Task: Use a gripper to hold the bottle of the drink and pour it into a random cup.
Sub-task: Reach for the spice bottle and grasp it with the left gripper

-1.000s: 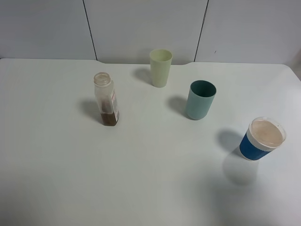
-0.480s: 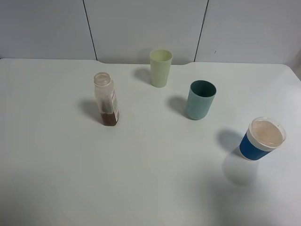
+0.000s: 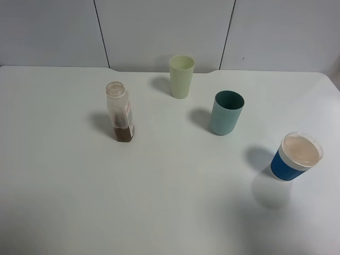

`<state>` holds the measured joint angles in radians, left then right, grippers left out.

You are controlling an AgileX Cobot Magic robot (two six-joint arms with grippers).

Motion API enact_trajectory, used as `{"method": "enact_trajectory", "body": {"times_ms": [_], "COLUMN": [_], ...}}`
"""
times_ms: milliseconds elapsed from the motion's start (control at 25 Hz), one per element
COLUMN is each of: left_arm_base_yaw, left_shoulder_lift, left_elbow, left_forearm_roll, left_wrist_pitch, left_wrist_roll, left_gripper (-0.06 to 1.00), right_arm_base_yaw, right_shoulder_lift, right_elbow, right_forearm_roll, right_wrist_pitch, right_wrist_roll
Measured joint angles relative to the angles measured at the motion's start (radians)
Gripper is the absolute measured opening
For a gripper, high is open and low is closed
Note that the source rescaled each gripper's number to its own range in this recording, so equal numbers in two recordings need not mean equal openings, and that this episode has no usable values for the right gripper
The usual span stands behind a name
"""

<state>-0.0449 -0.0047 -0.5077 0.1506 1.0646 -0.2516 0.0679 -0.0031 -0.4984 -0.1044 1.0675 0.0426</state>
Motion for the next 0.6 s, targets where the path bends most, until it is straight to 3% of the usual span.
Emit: {"method": "enact_trajectory", "body": {"times_ms": [280,600], "left_arm_base_yaw": [0.0,0.0], "left_shoulder_lift": [0.011,0.203], "left_elbow": [-0.008,-0.047], "left_forearm_roll": [-0.001,-0.051], "left_wrist_pitch": [-0.011,-0.108], "left_wrist_roll": [0.006,0.06], "left_gripper": [1.0,1.0], "right_arm_base_yaw": [0.0,0.0], "right_shoulder_lift": [0.0,0.0], "right_elbow": [0.0,0.0], "right_forearm_roll": [0.0,0.0], "right_wrist_pitch": [0.0,0.0], "right_wrist_roll": [0.0,0.0]}}
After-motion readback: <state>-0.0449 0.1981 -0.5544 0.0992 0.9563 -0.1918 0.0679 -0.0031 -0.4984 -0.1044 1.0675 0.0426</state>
